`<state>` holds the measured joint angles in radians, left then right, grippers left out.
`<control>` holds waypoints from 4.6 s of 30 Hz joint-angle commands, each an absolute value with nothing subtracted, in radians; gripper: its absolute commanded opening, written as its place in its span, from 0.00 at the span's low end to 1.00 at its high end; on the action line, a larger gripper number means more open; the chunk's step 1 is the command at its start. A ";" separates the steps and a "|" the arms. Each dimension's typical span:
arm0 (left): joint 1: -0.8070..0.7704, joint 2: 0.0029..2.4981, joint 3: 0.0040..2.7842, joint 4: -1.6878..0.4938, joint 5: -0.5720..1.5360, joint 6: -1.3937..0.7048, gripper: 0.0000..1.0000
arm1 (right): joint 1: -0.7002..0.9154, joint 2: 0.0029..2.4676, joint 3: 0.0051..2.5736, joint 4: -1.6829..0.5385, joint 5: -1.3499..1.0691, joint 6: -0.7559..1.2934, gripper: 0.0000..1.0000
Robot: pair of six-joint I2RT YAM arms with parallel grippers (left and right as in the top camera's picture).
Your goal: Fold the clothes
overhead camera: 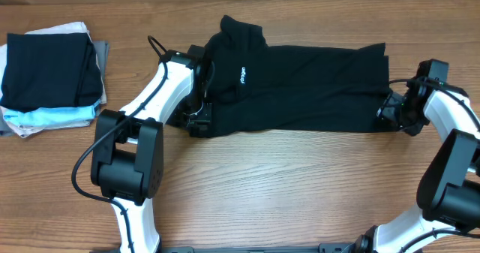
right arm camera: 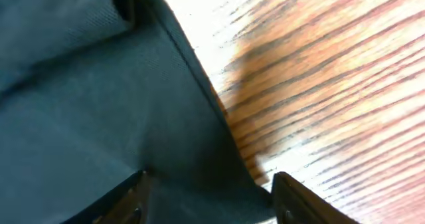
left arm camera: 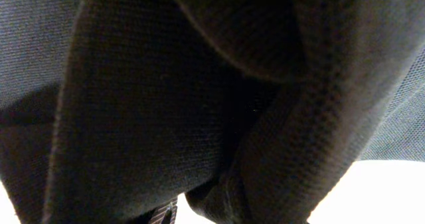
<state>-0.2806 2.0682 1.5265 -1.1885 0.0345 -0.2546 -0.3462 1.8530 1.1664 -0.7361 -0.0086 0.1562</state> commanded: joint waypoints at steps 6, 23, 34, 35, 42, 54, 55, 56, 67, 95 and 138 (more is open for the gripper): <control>-0.282 2.033 1.518 -1.189 0.049 -0.239 0.36 | -0.349 1.860 1.065 -0.625 -0.039 0.152 0.48; -0.273 2.033 1.507 -1.188 -0.066 -0.239 0.04 | -0.350 1.860 1.065 -0.628 0.001 0.152 0.23; -0.238 2.033 1.507 -1.099 -0.198 -0.239 0.04 | -0.360 1.860 1.065 -0.625 0.070 0.152 0.22; -0.233 2.033 1.507 -1.092 -0.202 -0.236 0.04 | -0.361 1.860 1.065 -0.622 0.071 0.144 0.22; -0.221 2.033 1.507 -1.080 -0.218 -0.207 0.06 | -0.362 1.860 1.065 -0.607 0.079 0.121 0.24; -0.223 2.033 1.528 -1.112 -0.209 -0.206 0.23 | -0.362 1.859 1.133 -0.688 0.049 0.104 0.94; -0.223 2.033 1.546 -1.123 -0.209 -0.208 0.28 | -0.362 1.859 1.156 -0.706 0.043 0.104 0.97; -0.223 2.033 1.574 -1.141 -0.208 -0.215 0.31 | -0.362 1.859 1.181 -0.723 0.041 0.104 0.99; -0.224 2.033 2.009 -1.346 -0.004 -0.202 0.55 | -0.362 1.859 1.489 -1.008 -0.150 0.104 1.00; -0.465 2.040 1.545 -0.927 0.040 -0.215 0.04 | -0.360 1.860 1.485 -1.056 -0.272 0.104 0.53; -0.463 2.149 1.510 -0.451 -0.141 -0.218 0.04 | -0.358 1.860 1.446 -1.020 -0.342 0.104 0.34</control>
<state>-0.4644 2.1288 1.5150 -0.4610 -0.1211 -0.2070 -0.3637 1.8603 1.4689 -1.0332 -0.3119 0.0986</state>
